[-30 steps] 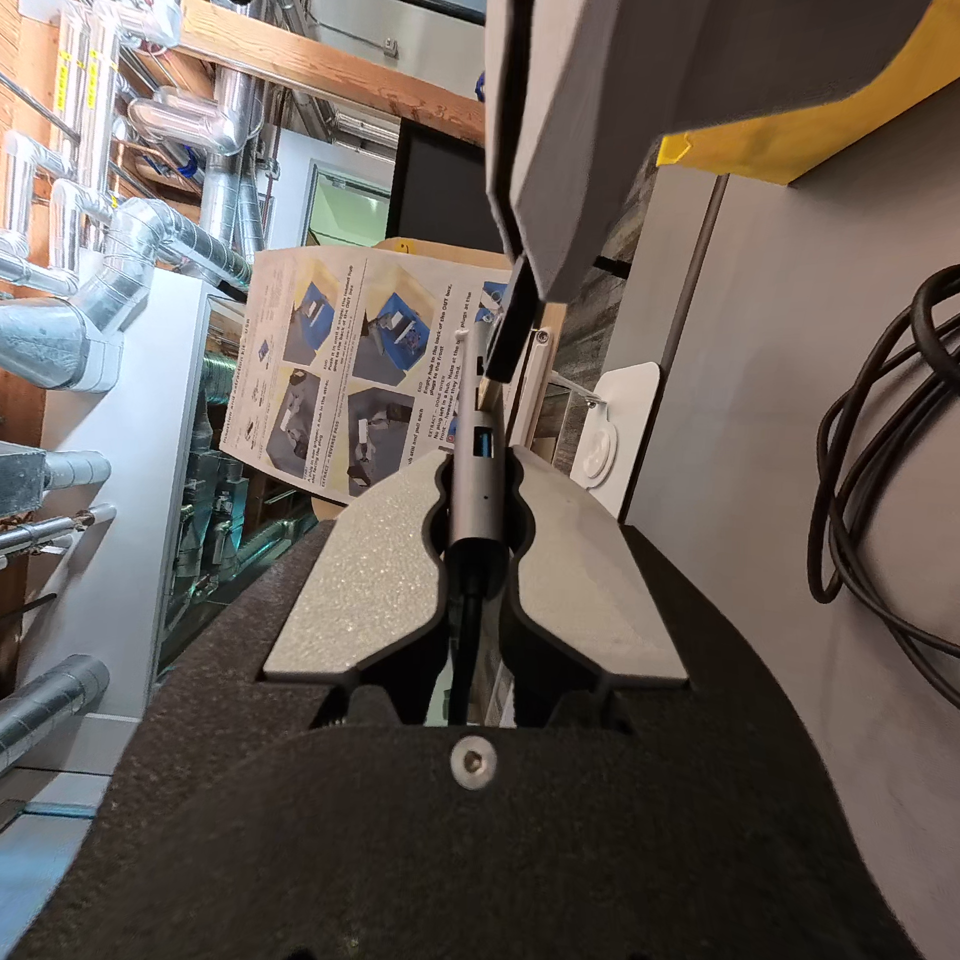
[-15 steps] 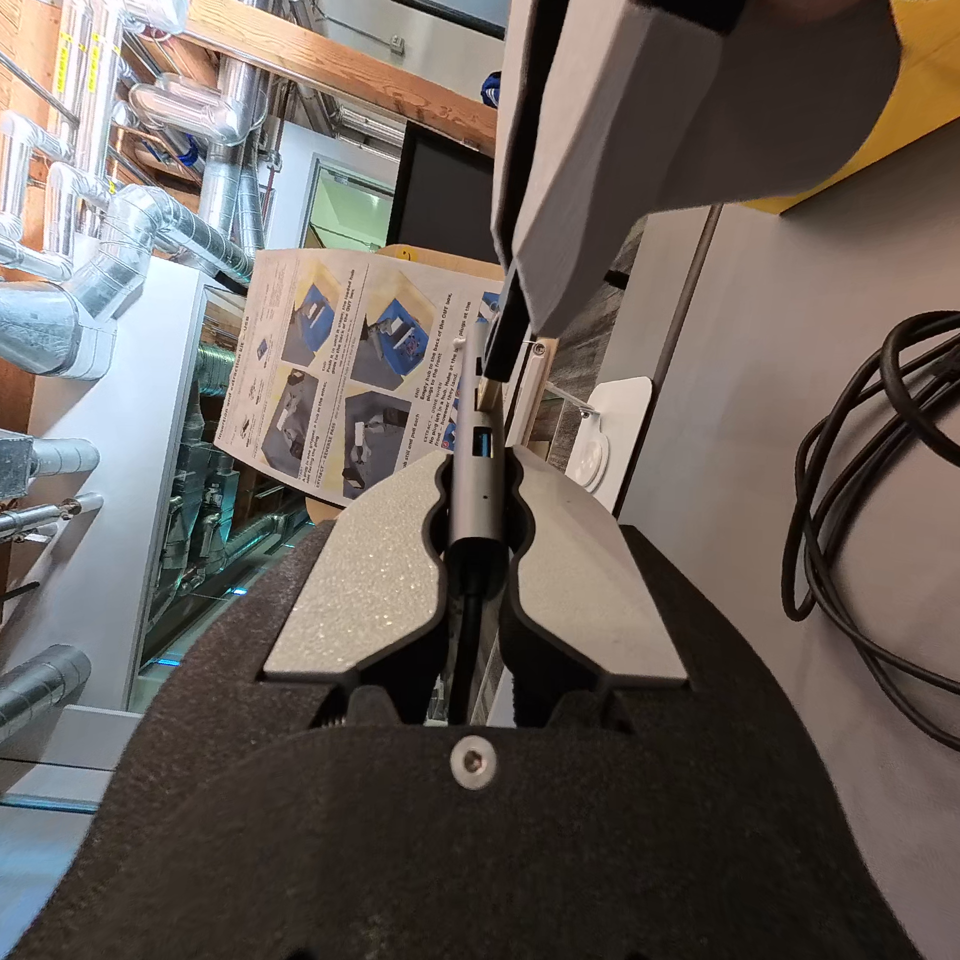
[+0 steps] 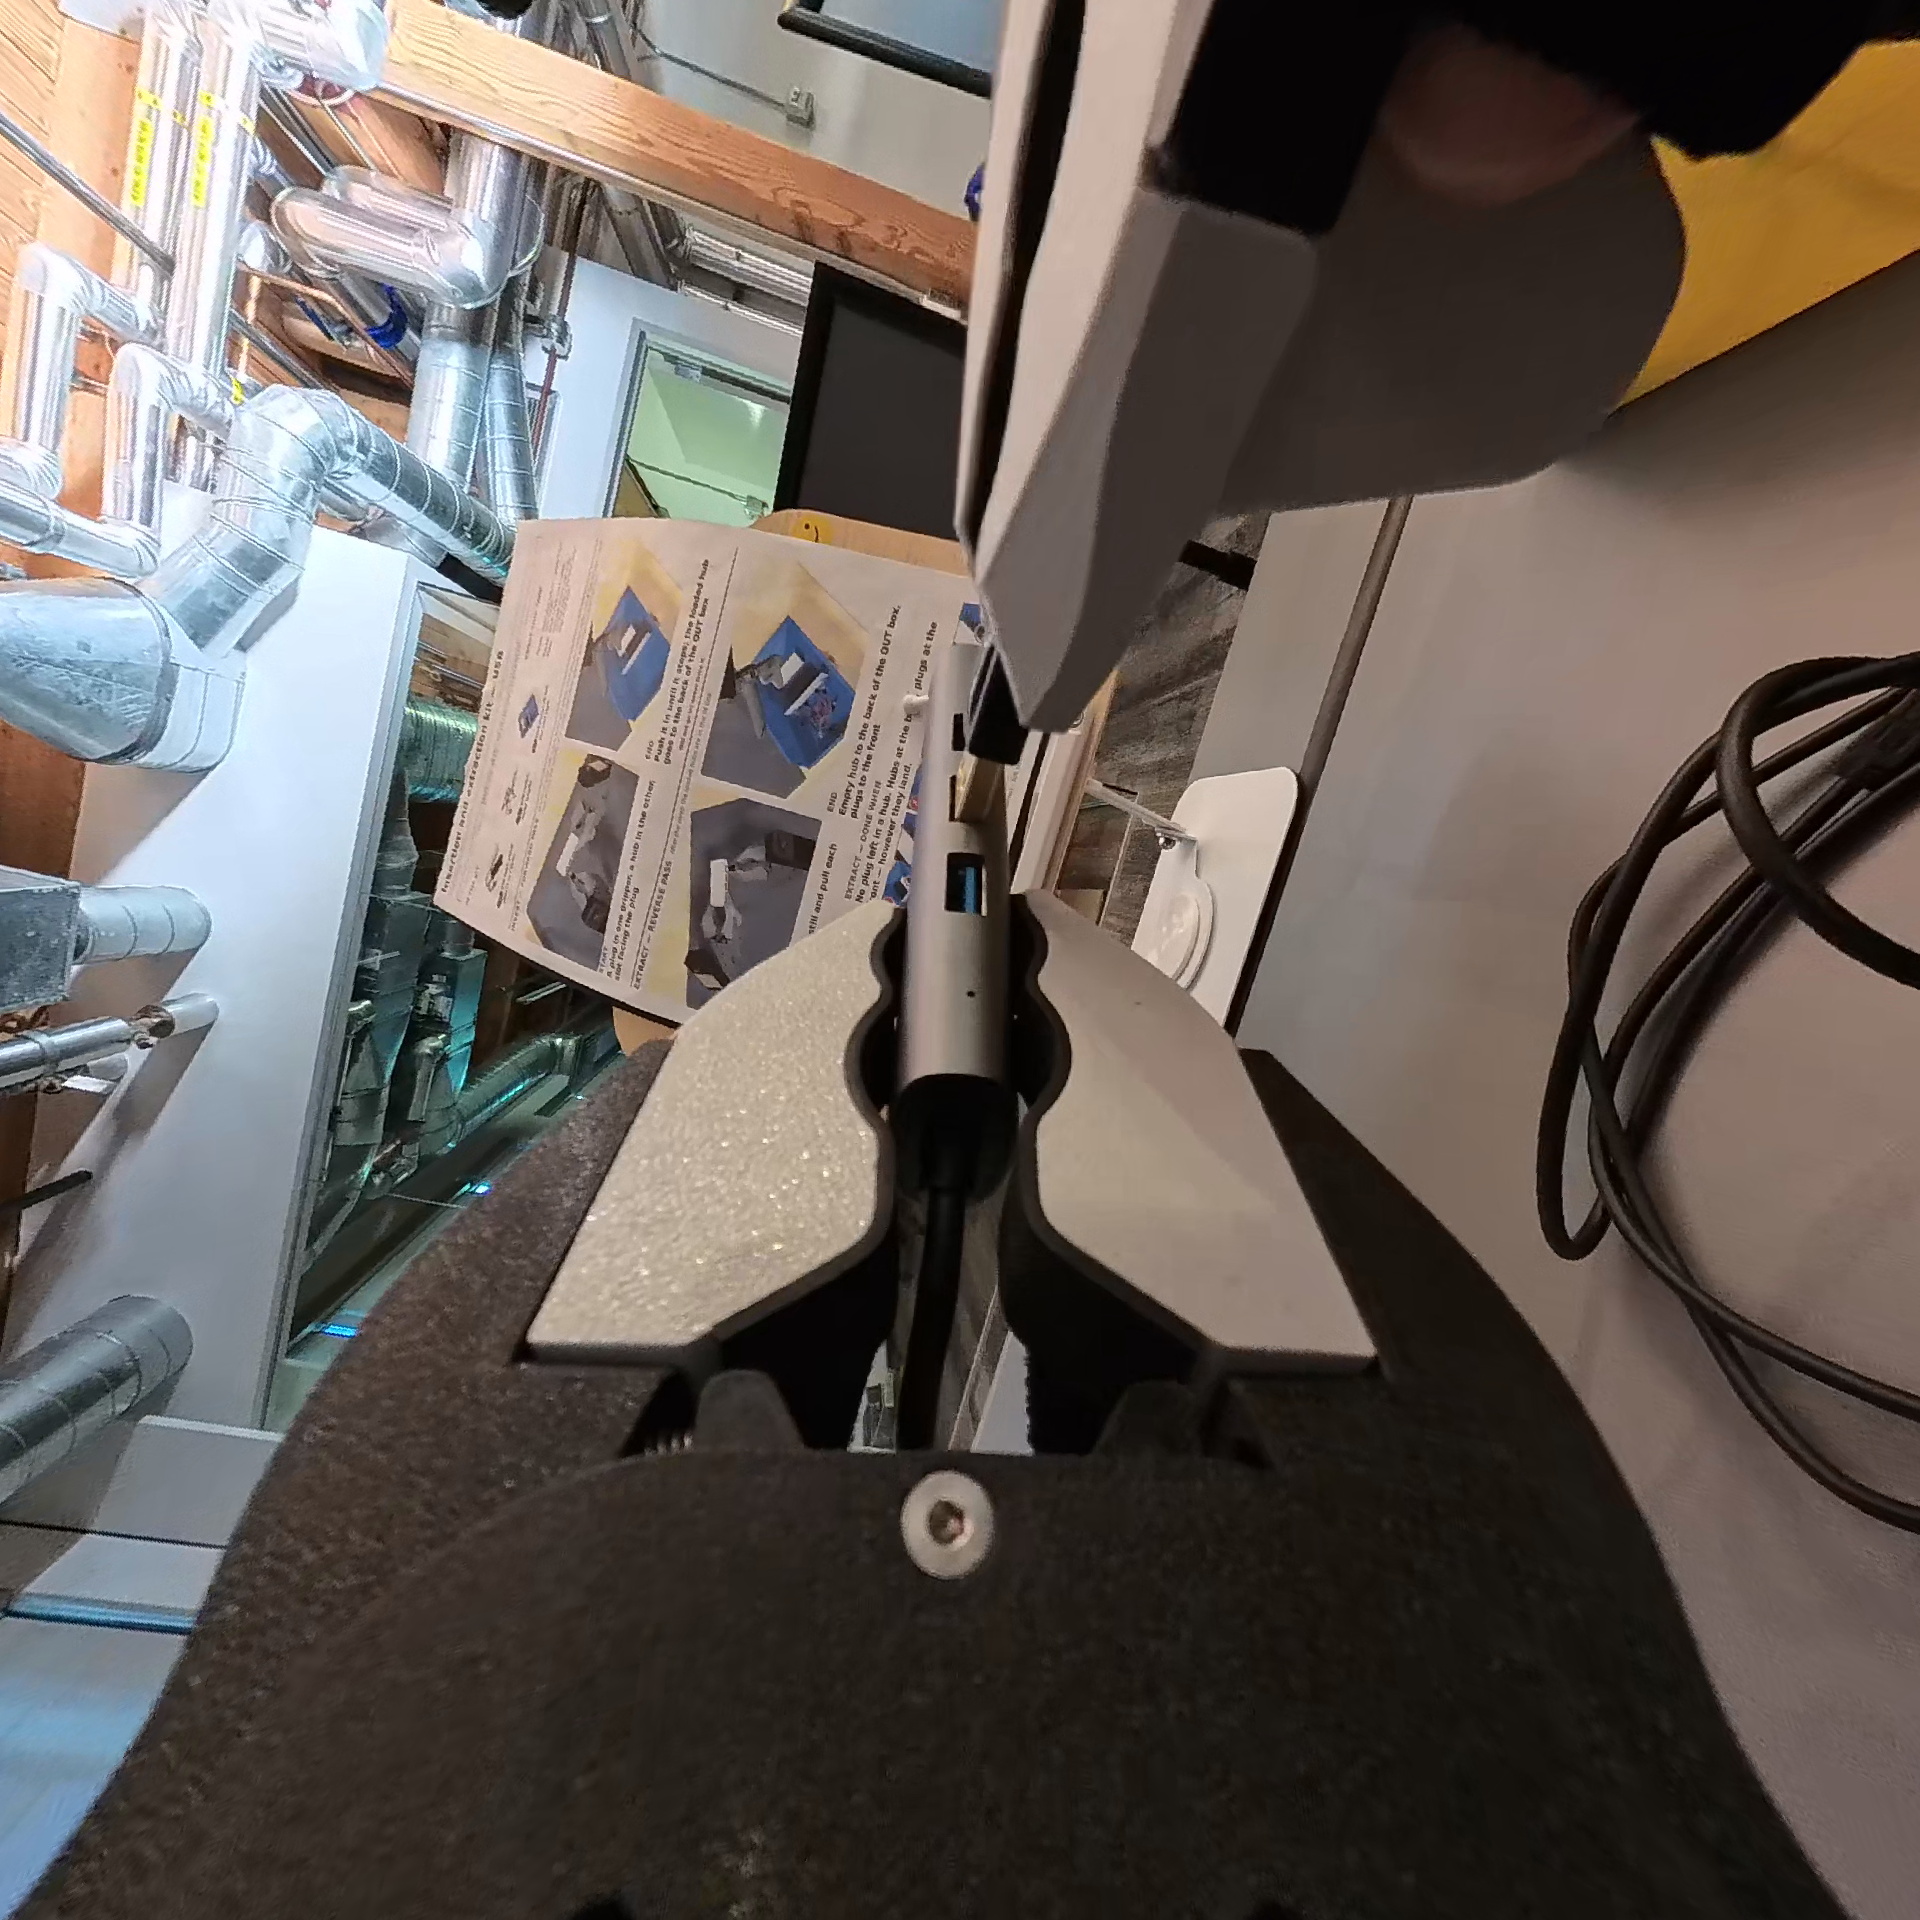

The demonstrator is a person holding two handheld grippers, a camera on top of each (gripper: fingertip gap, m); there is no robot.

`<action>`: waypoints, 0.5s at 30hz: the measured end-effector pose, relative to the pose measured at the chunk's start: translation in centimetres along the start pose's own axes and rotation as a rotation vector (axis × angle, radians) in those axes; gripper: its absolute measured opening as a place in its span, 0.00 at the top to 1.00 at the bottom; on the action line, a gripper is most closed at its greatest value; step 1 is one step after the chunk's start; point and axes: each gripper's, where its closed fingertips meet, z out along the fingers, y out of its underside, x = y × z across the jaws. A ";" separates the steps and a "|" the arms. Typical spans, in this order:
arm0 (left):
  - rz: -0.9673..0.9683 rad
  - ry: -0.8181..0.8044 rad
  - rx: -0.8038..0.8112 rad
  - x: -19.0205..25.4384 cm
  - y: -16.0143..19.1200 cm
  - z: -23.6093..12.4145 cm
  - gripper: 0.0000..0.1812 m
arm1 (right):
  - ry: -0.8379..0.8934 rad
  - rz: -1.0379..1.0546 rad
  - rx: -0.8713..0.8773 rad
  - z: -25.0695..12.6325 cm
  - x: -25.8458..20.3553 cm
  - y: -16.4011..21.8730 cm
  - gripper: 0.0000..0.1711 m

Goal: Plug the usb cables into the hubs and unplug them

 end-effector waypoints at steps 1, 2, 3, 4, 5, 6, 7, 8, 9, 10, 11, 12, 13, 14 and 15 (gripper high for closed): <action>0.001 -0.002 0.002 0.0 0.0 0.0 0.90 | -0.008 0.009 0.010 0.0 -0.1 -0.1 0.90; 0.000 -0.002 0.003 0.0 -0.1 0.0 0.90 | -0.014 0.019 0.016 0.0 -0.1 -0.1 0.90; -0.002 -0.002 0.004 -0.1 -0.1 -0.1 0.90 | -0.018 0.026 0.016 0.0 -0.2 -0.1 0.90; 0.000 -0.003 0.003 -0.1 -0.1 -0.1 0.90 | -0.022 0.032 0.014 0.0 -0.2 -0.1 0.90; 0.002 -0.005 0.002 -0.1 -0.1 -0.1 0.90 | -0.023 0.037 0.010 0.0 -0.2 -0.1 0.90; 0.004 -0.005 0.000 -0.1 -0.1 0.0 0.90 | -0.024 0.040 0.005 0.0 -0.1 0.0 0.90; 0.004 -0.005 0.001 0.0 -0.1 0.0 0.90 | -0.025 0.042 0.004 0.0 -0.1 0.0 0.90; 0.003 -0.004 0.002 0.0 -0.1 0.0 0.90 | -0.024 0.045 0.002 -0.1 -0.1 0.0 0.90; 0.004 -0.003 -0.001 0.0 -0.1 0.0 0.90 | -0.021 0.048 -0.006 0.0 -0.1 0.1 0.90; 0.006 -0.001 -0.002 0.0 -0.1 0.0 0.90 | -0.018 0.048 -0.012 0.0 -0.1 0.1 0.90; 0.003 -0.002 0.000 0.0 -0.1 0.0 0.90 | -0.013 0.046 -0.014 -0.1 -0.1 0.1 0.90; 0.000 0.000 -0.001 0.0 -0.1 0.0 0.90 | -0.008 0.044 -0.022 0.0 -0.1 0.2 0.90; -0.002 0.004 -0.003 0.1 0.0 0.0 0.90 | -0.005 0.041 -0.025 0.0 -0.1 0.2 0.90; -0.004 0.002 0.000 0.1 -0.1 0.0 0.90 | -0.001 0.038 -0.025 0.0 -0.2 0.1 0.90; -0.004 0.002 0.000 0.1 -0.1 0.0 0.90 | 0.003 0.034 -0.032 0.0 -0.2 0.2 0.90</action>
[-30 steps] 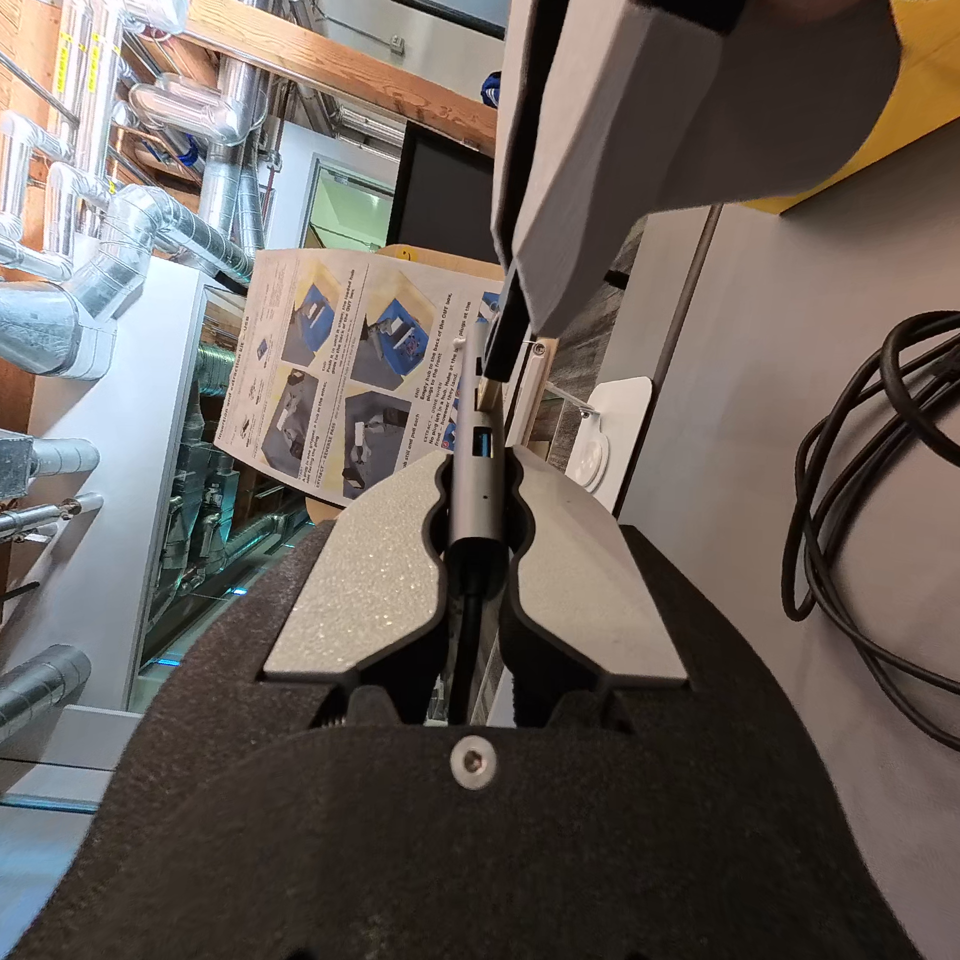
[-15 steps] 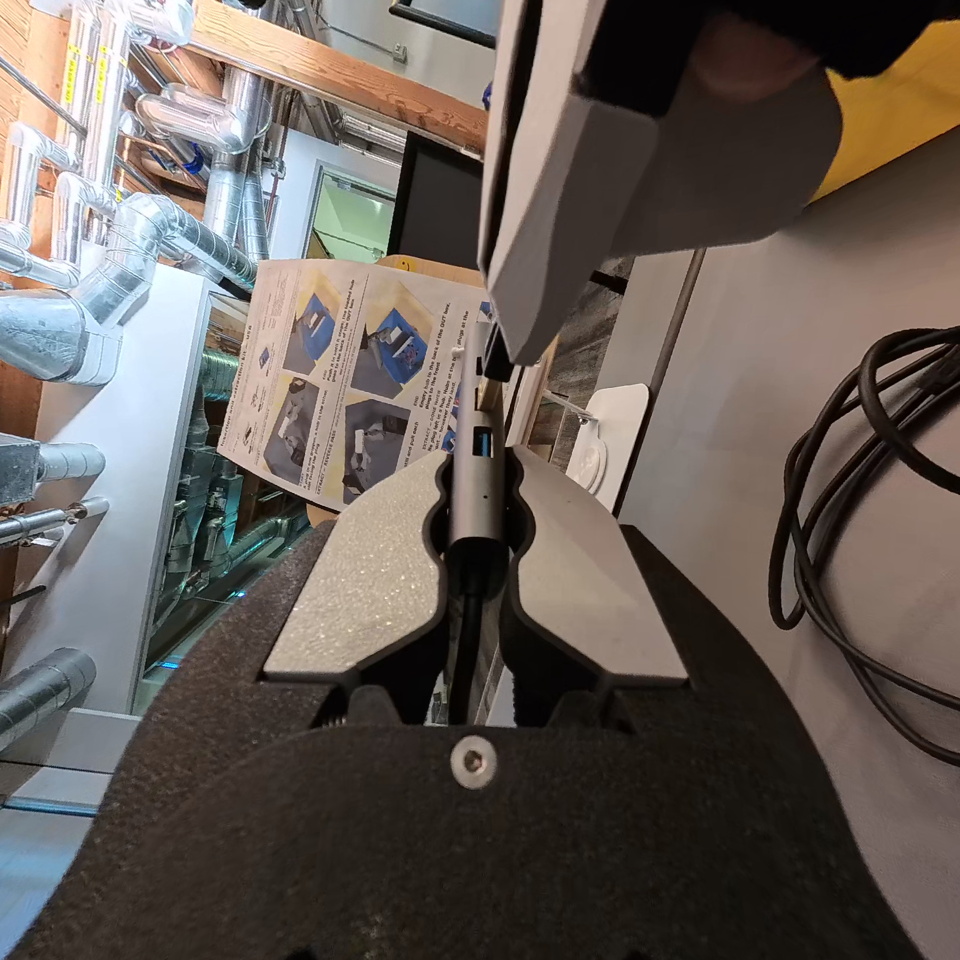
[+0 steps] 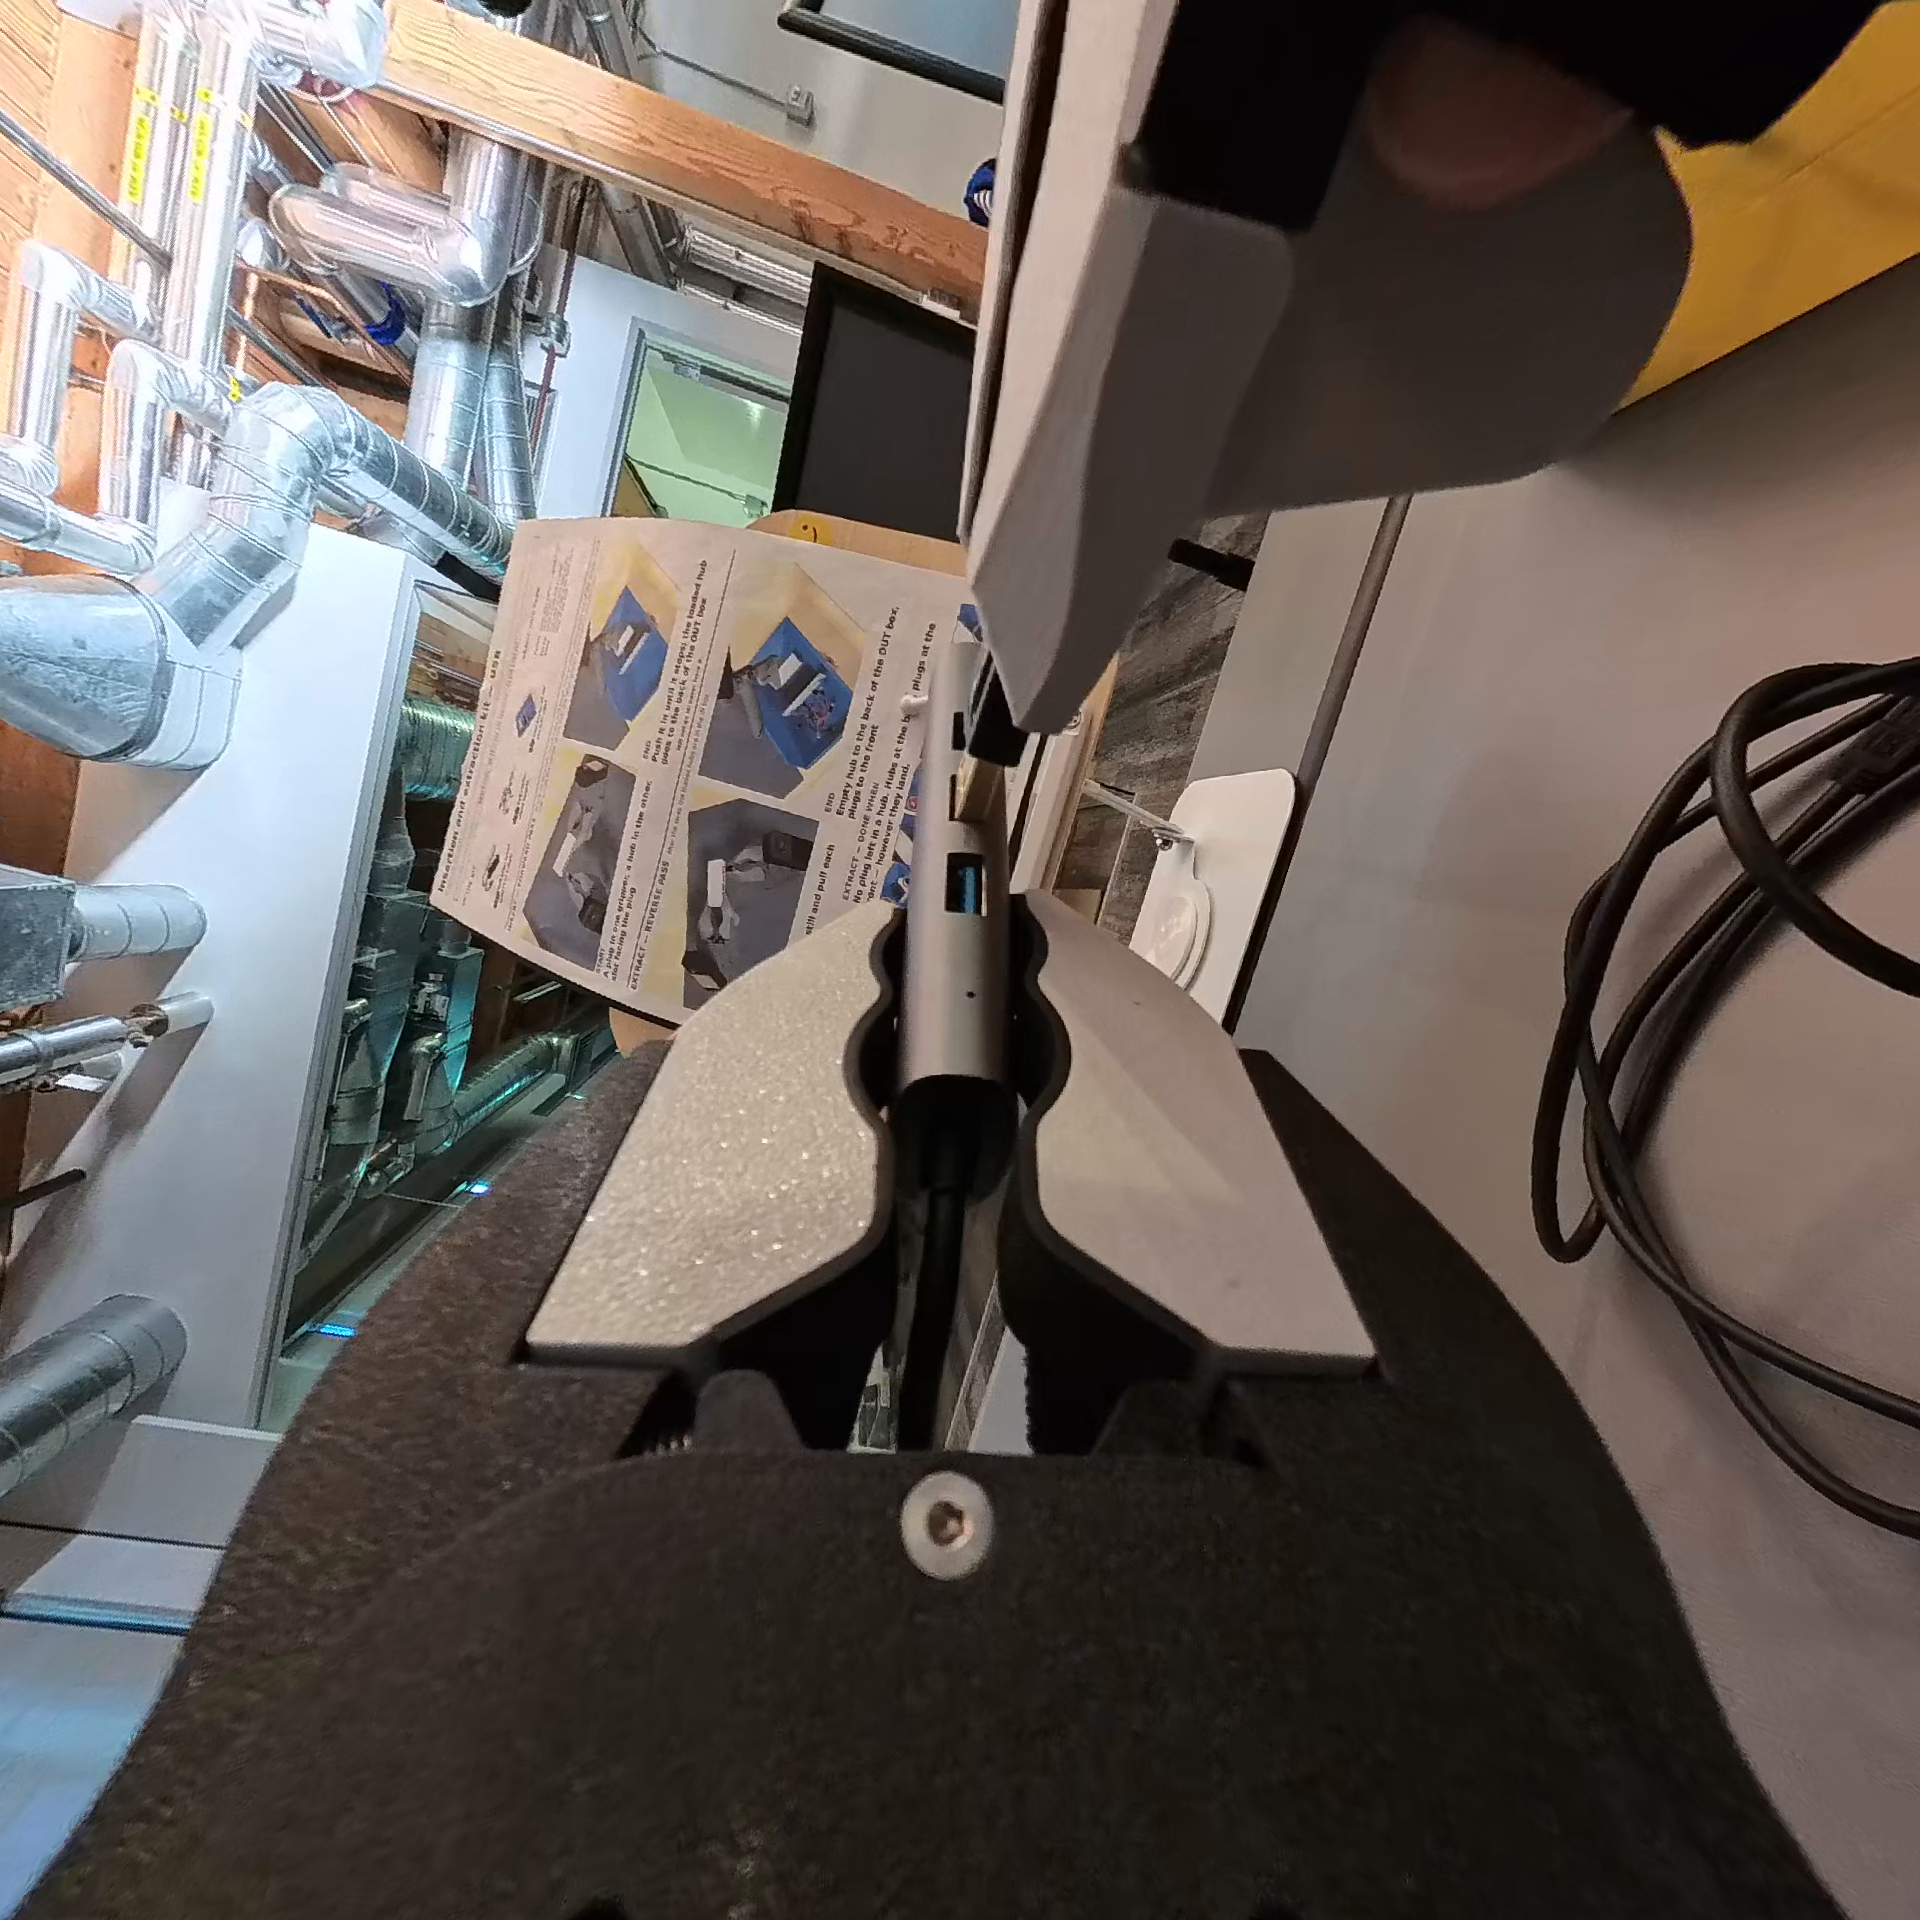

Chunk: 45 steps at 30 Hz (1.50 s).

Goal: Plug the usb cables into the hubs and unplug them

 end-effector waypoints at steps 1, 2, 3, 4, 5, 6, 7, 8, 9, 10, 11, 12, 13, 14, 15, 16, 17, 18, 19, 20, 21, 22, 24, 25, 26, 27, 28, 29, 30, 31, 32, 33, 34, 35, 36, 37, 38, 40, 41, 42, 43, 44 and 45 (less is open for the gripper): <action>-0.002 0.008 -0.004 0.1 0.1 0.0 0.90 | 0.001 0.000 -0.011 0.0 0.0 0.1 0.90; -0.007 0.014 -0.006 0.2 0.1 0.1 0.90 | -0.001 0.004 -0.015 0.0 0.0 0.1 0.90; -0.009 0.015 -0.004 0.2 0.1 0.1 0.90 | -0.003 0.011 -0.022 0.0 0.0 0.2 0.90; -0.007 0.018 -0.003 0.3 0.1 0.1 0.90 | -0.006 0.015 -0.031 0.0 0.0 0.3 0.90; -0.006 0.021 -0.005 0.3 0.1 0.1 0.90 | -0.007 0.018 -0.041 0.0 0.1 0.3 0.90; -0.004 0.022 -0.006 0.4 0.2 0.2 0.90 | -0.009 0.021 -0.049 0.1 0.1 0.4 0.90; 0.003 0.021 -0.008 0.4 0.3 0.2 0.90 | -0.010 0.022 -0.061 0.1 0.1 0.5 0.90; 0.010 0.022 -0.010 0.5 0.4 0.3 0.90 | -0.011 0.024 -0.075 0.1 0.1 0.6 0.90; 0.013 0.023 -0.011 0.5 0.5 0.4 0.90 | -0.011 0.024 -0.088 0.1 0.1 0.7 0.90; 0.015 0.025 -0.014 0.6 0.5 0.4 0.90 | -0.012 0.026 -0.103 0.2 0.1 0.9 0.90; 0.019 0.026 -0.017 0.7 0.6 0.5 0.90 | -0.014 0.032 -0.117 0.2 0.1 1.0 0.90; 0.022 0.024 -0.021 0.7 0.6 0.5 0.90 | -0.016 0.038 -0.127 0.2 0.2 1.1 0.90; 0.022 0.024 -0.027 0.8 0.7 0.6 0.90 | -0.016 0.044 -0.138 0.2 0.2 1.2 0.90; 0.018 0.027 -0.033 0.9 0.8 0.6 0.90 | -0.015 0.048 -0.145 0.2 0.2 1.3 0.90; 0.008 0.030 -0.041 1.0 0.9 0.7 0.90 | -0.012 0.055 -0.150 0.3 0.3 1.3 0.90; 0.001 0.033 -0.048 1.1 0.9 0.8 0.90 | -0.007 0.060 -0.156 0.3 0.3 1.4 0.90; 0.001 0.032 -0.054 1.1 1.0 0.8 0.90 | -0.003 0.060 -0.158 0.3 0.3 1.5 0.90; 0.001 0.030 -0.064 1.2 1.1 0.9 0.90 | 0.004 0.059 -0.160 0.3 0.3 1.5 0.90; 0.001 0.030 -0.073 1.2 1.2 0.9 0.90 | 0.014 0.055 -0.162 0.3 0.3 1.5 0.90; 0.008 0.029 -0.077 1.2 1.2 0.9 0.90 | 0.023 0.048 -0.166 0.3 0.3 1.5 0.90; 0.012 0.026 -0.079 1.2 1.3 0.9 0.90 | 0.031 0.048 -0.167 0.3 0.2 1.5 0.90; 0.006 0.026 -0.080 1.2 1.2 0.9 0.90 | 0.037 0.047 -0.168 0.3 0.3 1.5 0.90; 0.003 0.032 -0.057 1.3 0.8 0.7 0.90 | 0.032 0.052 -0.171 0.2 0.3 1.4 0.90; 0.007 0.031 -0.046 1.3 0.6 0.6 0.90 | 0.022 0.065 -0.169 0.1 0.2 1.3 0.90; 0.011 0.031 -0.042 1.2 0.5 0.6 0.90 | 0.013 0.077 -0.170 0.1 0.2 1.3 0.90; 0.015 0.031 -0.036 1.2 0.4 0.6 0.90 | 0.005 0.086 -0.173 0.1 0.2 1.3 0.90; 0.021 0.030 -0.035 1.2 0.4 0.6 0.90 | 0.001 0.090 -0.180 0.0 0.2 1.4 0.90; 0.031 0.028 -0.037 1.3 0.4 0.6 0.90 | -0.001 0.085 -0.192 0.0 0.2 1.5 0.90; 0.040 0.032 -0.042 1.4 0.4 0.6 0.90 | -0.001 0.077 -0.208 0.0 0.2 1.6 0.90; 0.038 0.038 -0.050 1.6 0.5 0.6 0.90 | 0.003 0.074 -0.220 0.0 0.2 1.7 0.90; 0.034 0.043 -0.065 1.8 0.6 0.7 0.90 | 0.009 0.070 -0.232 -0.1 0.2 1.8 0.90; 0.044 0.044 -0.086 1.8 0.9 0.8 0.90 | 0.014 0.061 -0.245 -0.1 0.2 1.9 0.90; 0.053 0.041 -0.102 1.9 1.2 1.0 0.90 | 0.023 0.051 -0.257 -0.1 0.2 2.0 0.90; 0.047 0.047 -0.104 2.0 1.3 1.1 0.90 | 0.033 0.036 -0.271 -0.1 0.2 2.1 0.90; 0.043 0.054 -0.108 2.2 1.4 1.2 0.90 | 0.040 0.023 -0.284 -0.1 0.2 2.2 0.90; 0.047 0.053 -0.112 2.2 1.5 1.2 0.90 | 0.042 0.019 -0.293 -0.1 0.2 2.2 0.90; 0.054 0.049 -0.112 2.2 1.5 1.2 0.90 | 0.037 0.024 -0.301 -0.1 0.1 2.2 0.90; 0.047 0.046 -0.107 2.0 1.4 1.2 0.90 | 0.020 0.062 -0.304 -0.2 0.1 2.1 0.90; 0.043 0.044 -0.106 2.0 1.4 1.2 0.90 | 0.015 0.079 -0.300 -0.2 0.2 2.1 0.90; 0.043 0.042 -0.099 2.0 1.2 1.1 0.90 | 0.013 0.084 -0.296 -0.2 0.3 2.1 0.90; 0.052 0.037 -0.078 1.9 0.9 1.0 0.90 | 0.010 0.086 -0.295 -0.2 0.3 2.1 0.90; 0.080 0.018 -0.046 1.8 0.5 0.9 0.90 | 0.000 0.090 -0.289 -0.3 0.2 1.9 0.90; 0.101 -0.019 -0.021 1.3 0.3 0.8 0.90 | -0.011 0.100 -0.281 -0.4 0.1 1.6 0.90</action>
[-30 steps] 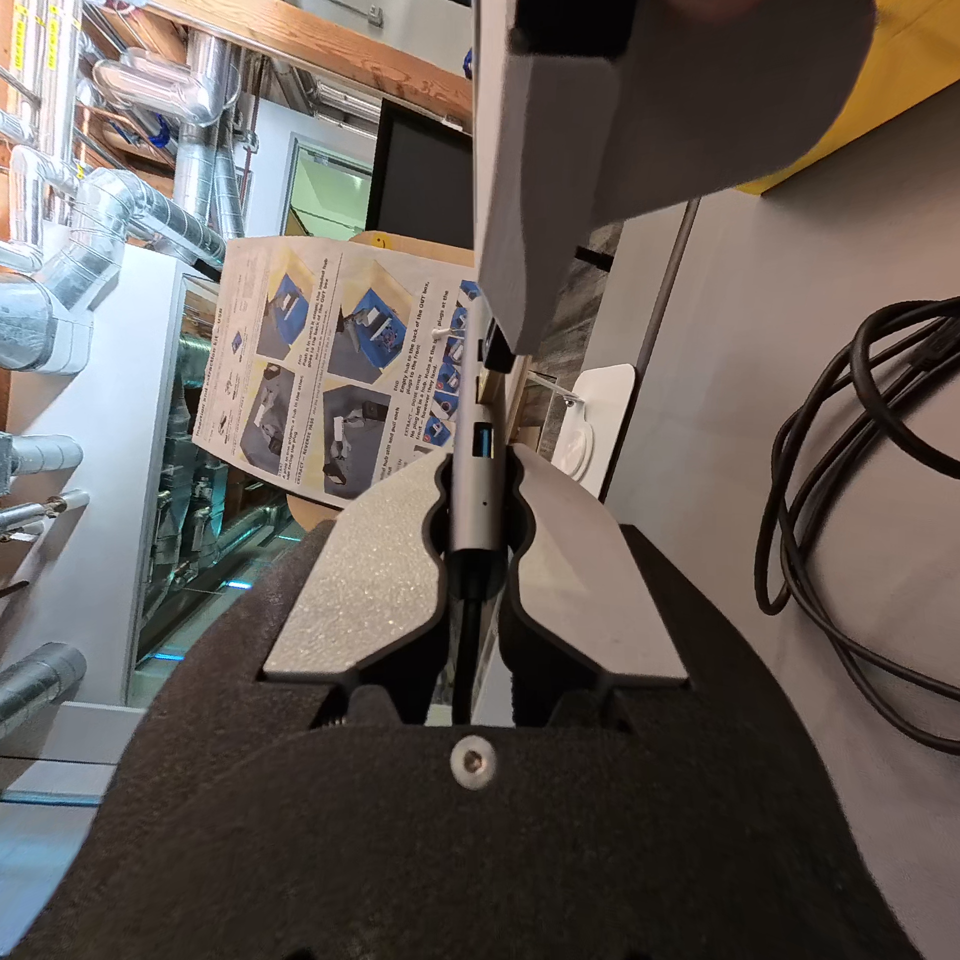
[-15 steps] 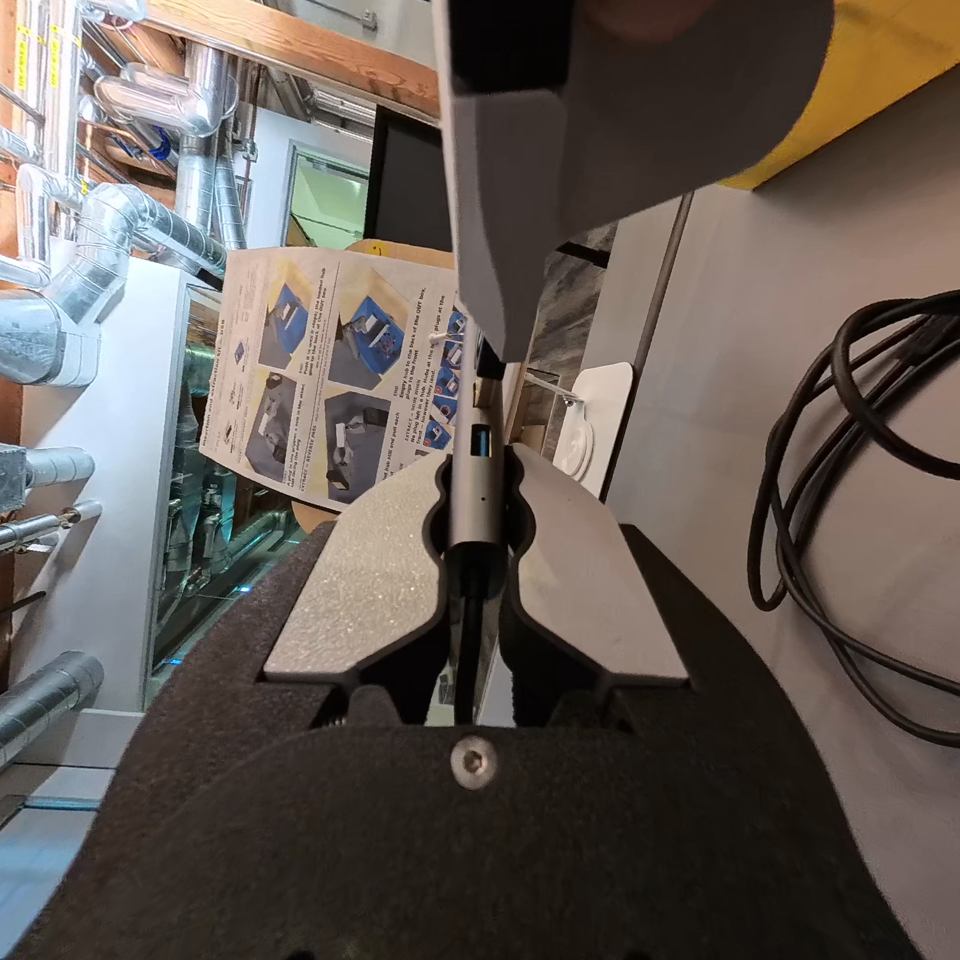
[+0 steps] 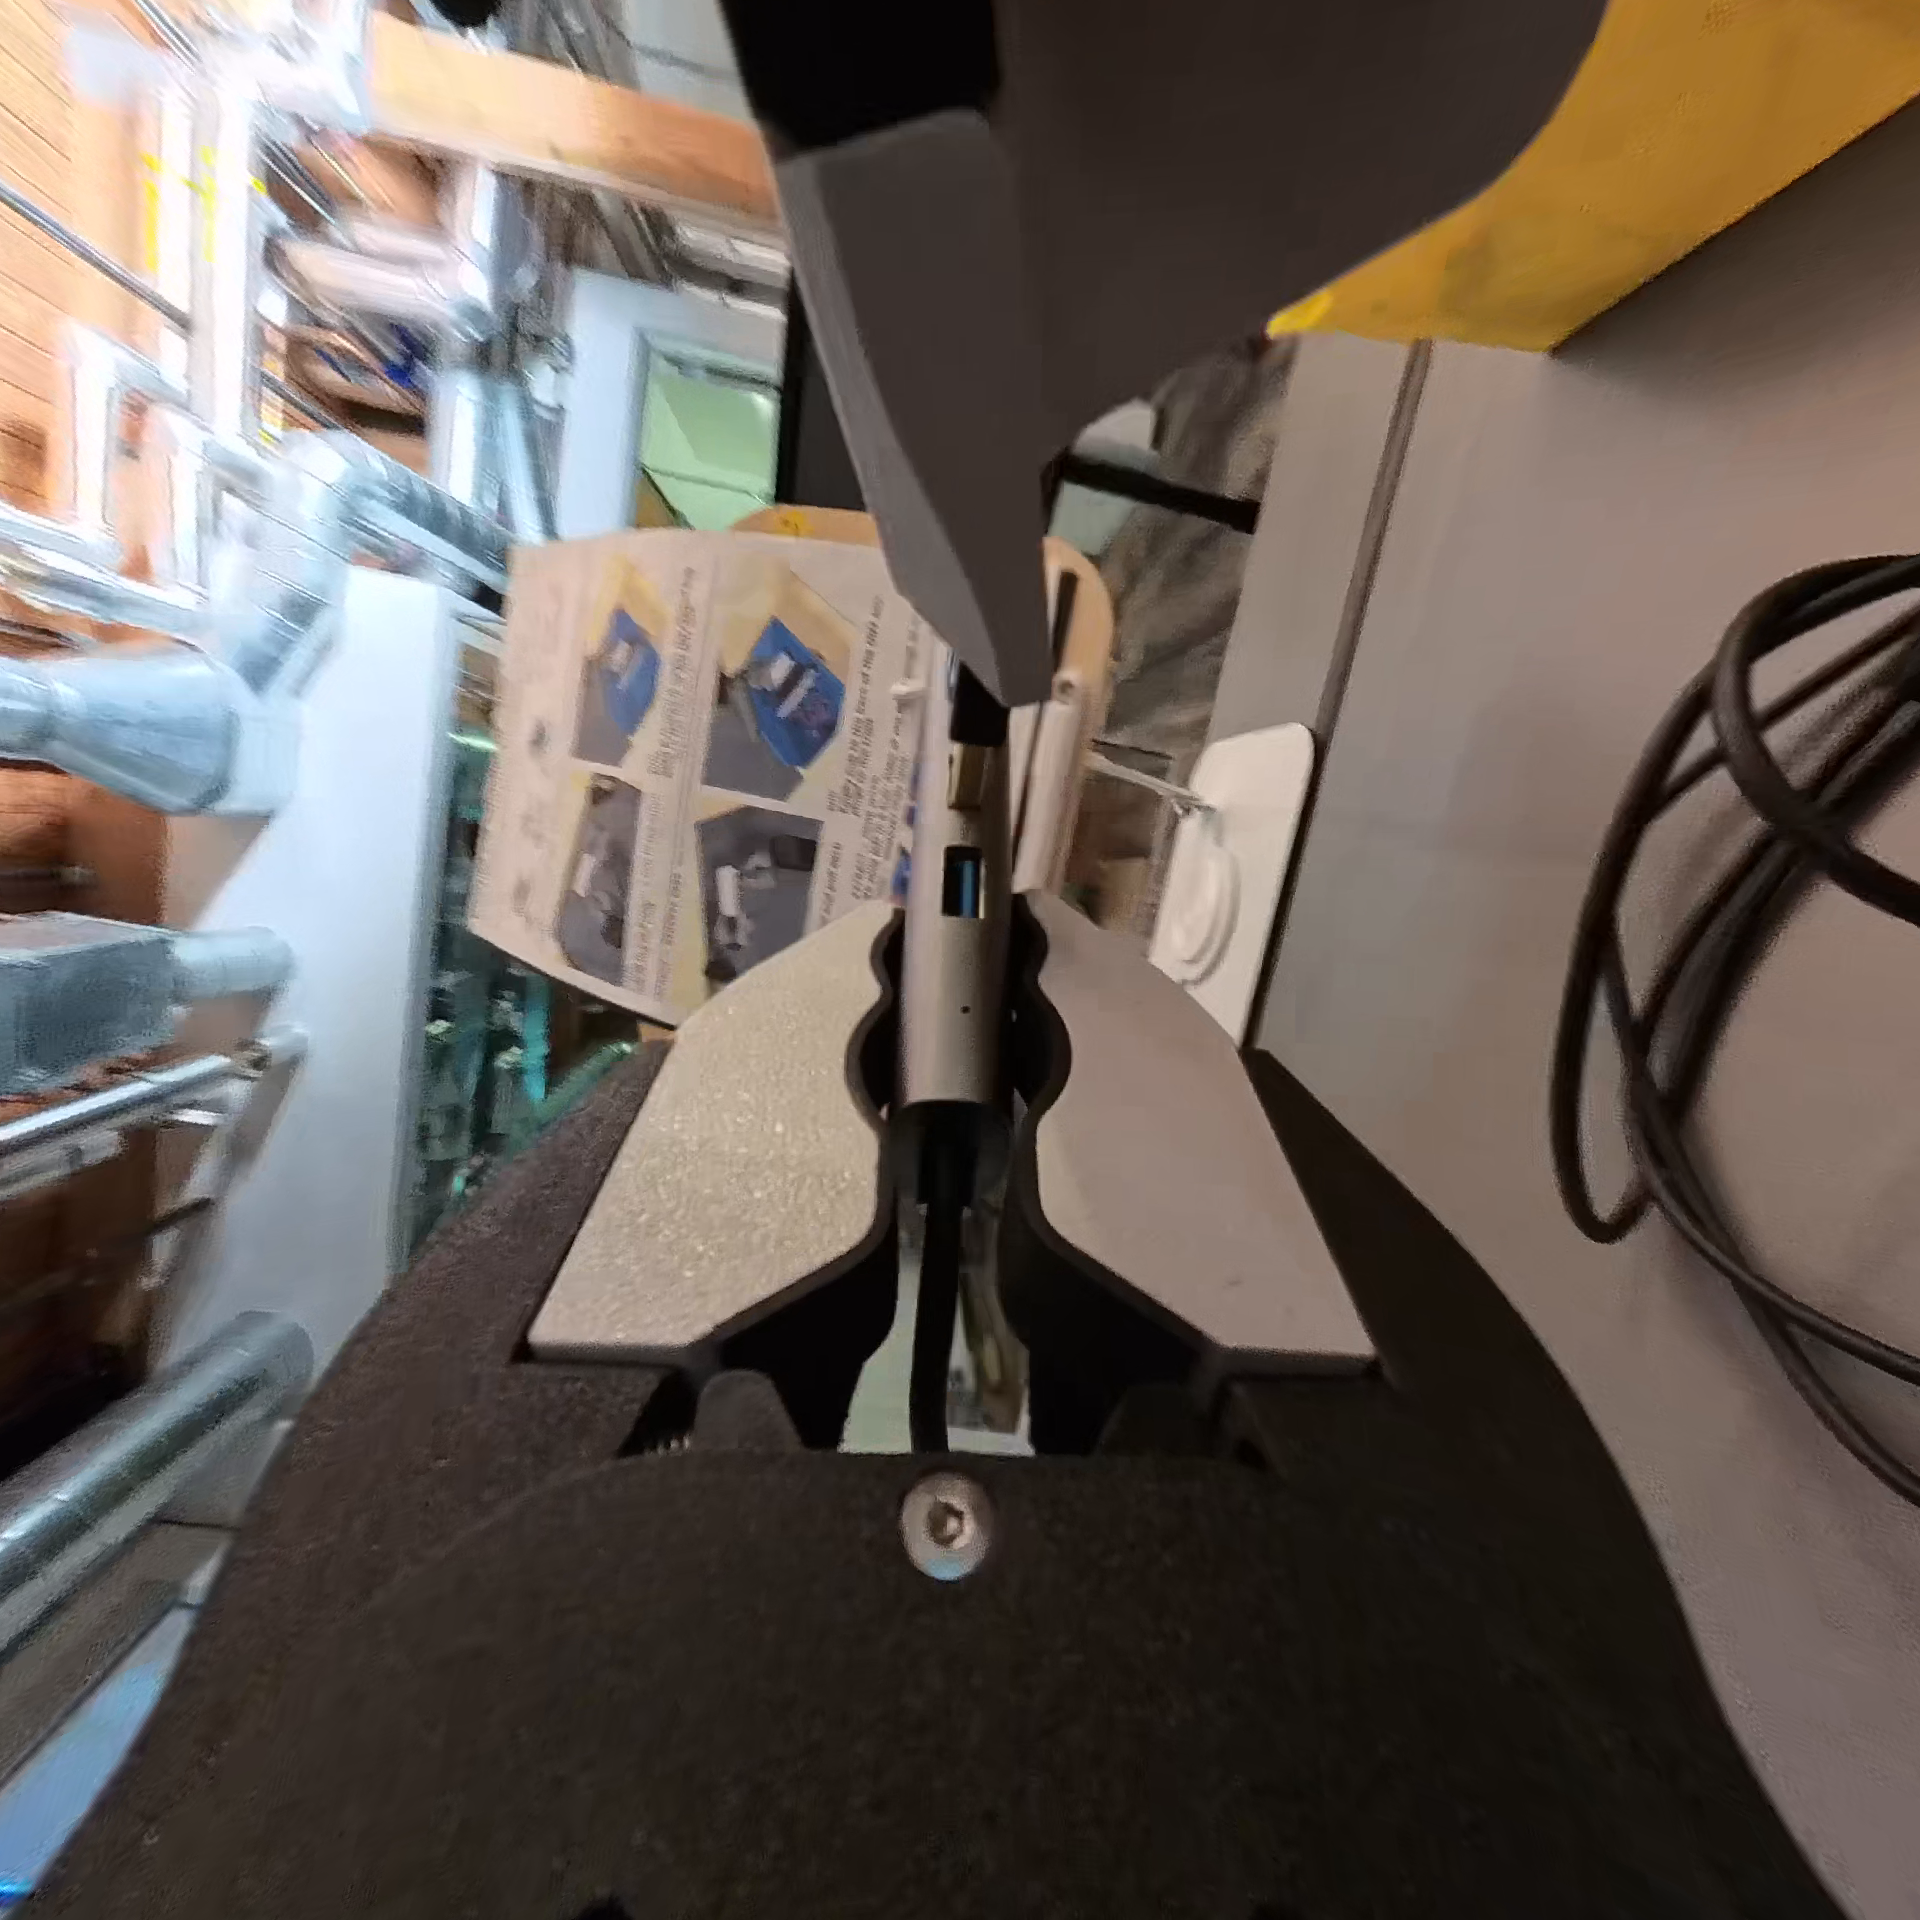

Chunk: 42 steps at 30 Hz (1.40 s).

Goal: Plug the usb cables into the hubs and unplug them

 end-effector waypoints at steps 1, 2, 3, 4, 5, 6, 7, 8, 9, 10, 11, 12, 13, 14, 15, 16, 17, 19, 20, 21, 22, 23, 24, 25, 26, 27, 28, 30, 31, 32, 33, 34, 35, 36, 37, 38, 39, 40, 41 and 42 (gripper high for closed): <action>-0.003 -0.012 0.027 -0.2 -0.2 -0.1 0.90 | -0.012 0.000 -0.003 -0.2 -0.1 -0.1 0.90; -0.031 0.002 0.046 -0.2 -0.4 -0.1 0.90 | -0.021 -0.003 -0.004 -0.3 -0.1 -0.2 0.90; -0.061 0.024 0.060 -0.1 -0.6 -0.2 0.90 | -0.036 -0.002 0.000 -0.4 -0.1 -0.2 0.90; -0.074 0.037 0.068 -0.1 -0.7 -0.3 0.90 | -0.055 -0.012 0.002 -0.5 -0.2 -0.3 0.90; -0.057 0.043 0.081 -0.1 -0.8 -0.4 0.90 | -0.076 -0.005 -0.004 -0.5 -0.2 -0.1 0.90; -0.020 0.045 0.093 -0.1 -1.0 -0.4 0.90 | -0.099 0.017 -0.012 -0.5 -0.3 0.0 0.90; 0.010 0.051 0.095 0.1 -1.0 -0.5 0.90 | -0.117 0.022 -0.021 -0.5 -0.3 0.2 0.90; 0.018 0.065 0.097 0.2 -1.0 -0.5 0.90 | -0.126 0.021 -0.028 -0.4 -0.2 0.4 0.90; 0.010 0.080 0.101 0.4 -1.0 -0.4 0.90 | -0.134 0.025 -0.031 -0.3 -0.2 0.5 0.90; 0.004 0.075 0.114 0.4 -1.0 -0.4 0.90 | -0.143 0.020 -0.028 -0.3 -0.2 0.4 0.90; 0.005 0.060 0.138 0.4 -1.1 -0.4 0.90 | -0.150 0.011 -0.031 -0.4 -0.2 0.5 0.90; 0.007 0.060 0.159 0.5 -1.2 -0.4 0.90 | -0.153 0.004 -0.042 -0.4 -0.2 0.6 0.90; 0.000 0.067 0.170 0.7 -1.3 -0.3 0.90 | -0.156 0.001 -0.044 -0.4 -0.2 0.6 0.90; -0.009 0.068 0.175 0.7 -1.3 -0.3 0.90 | -0.158 0.003 -0.044 -0.3 -0.1 0.7 0.90; -0.006 0.070 0.180 0.8 -1.4 -0.3 0.90 | -0.163 0.006 -0.048 -0.3 -0.1 0.8 0.90; -0.003 0.071 0.186 0.9 -1.4 -0.3 0.90 | -0.170 0.008 -0.048 -0.3 0.0 0.8 0.90; -0.005 0.073 0.198 1.0 -1.5 -0.3 0.90 | -0.176 0.013 -0.048 -0.3 0.0 0.8 0.90; -0.019 0.088 0.216 1.2 -1.7 -0.4 0.90 | -0.189 0.022 -0.053 -0.2 0.1 0.9 0.90; -0.025 0.097 0.212 1.3 -1.7 -0.4 0.90 | -0.192 0.020 -0.057 -0.2 0.1 1.1 0.90; -0.030 0.116 0.207 1.6 -1.7 -0.4 0.90 | -0.194 0.018 -0.063 -0.1 0.1 1.2 0.90; -0.042 0.130 0.197 1.6 -1.6 -0.4 0.90 | -0.197 0.014 -0.060 -0.1 0.1 1.2 0.90; -0.052 0.139 0.190 1.7 -1.5 -0.4 0.90 | -0.203 0.014 -0.057 -0.1 0.1 1.2 0.90; -0.059 0.146 0.183 1.7 -1.5 -0.5 0.90 | -0.215 0.017 -0.056 -0.1 0.0 1.2 0.90; -0.058 0.147 0.177 1.6 -1.5 -0.6 0.90 | -0.229 0.020 -0.049 -0.1 0.0 1.1 0.90; -0.054 0.143 0.171 1.6 -1.5 -0.6 0.90 | -0.240 0.025 -0.047 -0.1 0.0 1.1 0.90; -0.046 0.146 0.156 1.7 -1.4 -0.6 0.90 | -0.242 0.030 -0.052 0.0 0.1 1.3 0.90; -0.035 0.146 0.135 1.8 -1.3 -0.5 0.90 | -0.234 0.033 -0.057 0.1 0.2 1.4 0.90; -0.019 0.148 0.097 2.0 -1.1 -0.4 0.90 | -0.204 0.045 -0.077 0.3 0.3 1.6 0.90; -0.018 0.141 0.088 2.0 -1.1 -0.3 0.90 | -0.182 0.044 -0.079 0.3 0.4 1.6 0.90; -0.017 0.138 0.081 2.0 -1.0 -0.2 0.90 | -0.153 0.037 -0.088 0.4 0.4 1.6 0.90; -0.015 0.142 0.057 2.1 -0.7 -0.1 0.90 | -0.118 0.019 -0.094 0.3 0.4 1.5 0.90; -0.003 0.135 0.014 1.9 -0.1 0.1 0.90 | -0.098 0.006 -0.085 0.2 0.2 1.2 0.90; 0.011 0.124 0.002 1.9 0.4 0.3 0.90 | -0.086 0.005 -0.077 0.0 0.0 0.9 0.90; 0.008 0.125 0.002 1.9 0.8 0.5 0.90 | -0.081 0.003 -0.073 -0.2 -0.3 0.6 0.90; -0.006 0.126 0.002 1.9 1.1 0.6 0.90 | -0.069 -0.004 -0.073 -0.4 -0.4 0.5 0.90; -0.013 0.135 0.012 2.0 1.2 0.7 0.90 | -0.048 -0.019 -0.070 -0.6 -0.2 0.4 0.90; -0.027 0.135 0.016 1.9 1.2 0.7 0.90 | -0.032 -0.035 -0.069 -0.7 0.1 0.4 0.90; -0.042 0.134 0.024 1.8 1.1 0.7 0.90 | -0.028 -0.041 -0.076 -0.7 0.3 0.5 0.90; -0.051 0.139 0.036 1.7 0.9 0.6 0.90 | -0.029 -0.038 -0.086 -0.7 0.5 0.7 0.90; -0.056 0.139 0.042 1.5 0.7 0.5 0.90 | -0.030 -0.031 -0.091 -0.6 0.8 0.9 0.90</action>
